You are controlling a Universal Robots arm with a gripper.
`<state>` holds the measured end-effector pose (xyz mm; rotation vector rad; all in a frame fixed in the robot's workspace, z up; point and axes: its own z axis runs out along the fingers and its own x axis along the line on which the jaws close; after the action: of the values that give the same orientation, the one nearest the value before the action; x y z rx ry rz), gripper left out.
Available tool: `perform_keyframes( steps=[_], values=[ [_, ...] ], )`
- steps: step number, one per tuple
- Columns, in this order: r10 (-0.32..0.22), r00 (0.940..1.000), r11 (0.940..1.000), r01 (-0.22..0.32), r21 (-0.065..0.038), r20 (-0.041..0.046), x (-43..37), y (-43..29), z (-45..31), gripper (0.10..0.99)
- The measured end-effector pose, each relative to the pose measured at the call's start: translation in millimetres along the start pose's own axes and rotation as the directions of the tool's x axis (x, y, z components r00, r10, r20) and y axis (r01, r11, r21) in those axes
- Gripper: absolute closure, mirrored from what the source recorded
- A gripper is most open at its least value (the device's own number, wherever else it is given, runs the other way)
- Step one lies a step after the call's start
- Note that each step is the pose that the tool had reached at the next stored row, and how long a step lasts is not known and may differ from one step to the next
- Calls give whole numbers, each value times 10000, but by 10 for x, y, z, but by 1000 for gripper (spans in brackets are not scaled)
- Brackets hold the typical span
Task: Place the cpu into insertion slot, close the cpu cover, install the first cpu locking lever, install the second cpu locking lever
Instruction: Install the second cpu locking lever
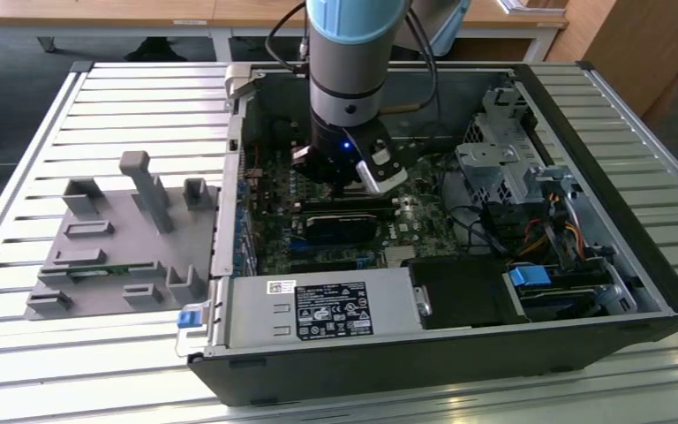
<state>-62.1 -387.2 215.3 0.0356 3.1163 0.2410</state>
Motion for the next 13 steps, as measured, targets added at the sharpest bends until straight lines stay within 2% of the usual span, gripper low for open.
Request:
perform_keyframes(
  steps=[6,13],
  values=[
    [5,10000,9998,-5,-217,-4,10,-7,26,973],
    [5,10000,9994,-5,-351,-9,13,-28,92,973]
  ],
)
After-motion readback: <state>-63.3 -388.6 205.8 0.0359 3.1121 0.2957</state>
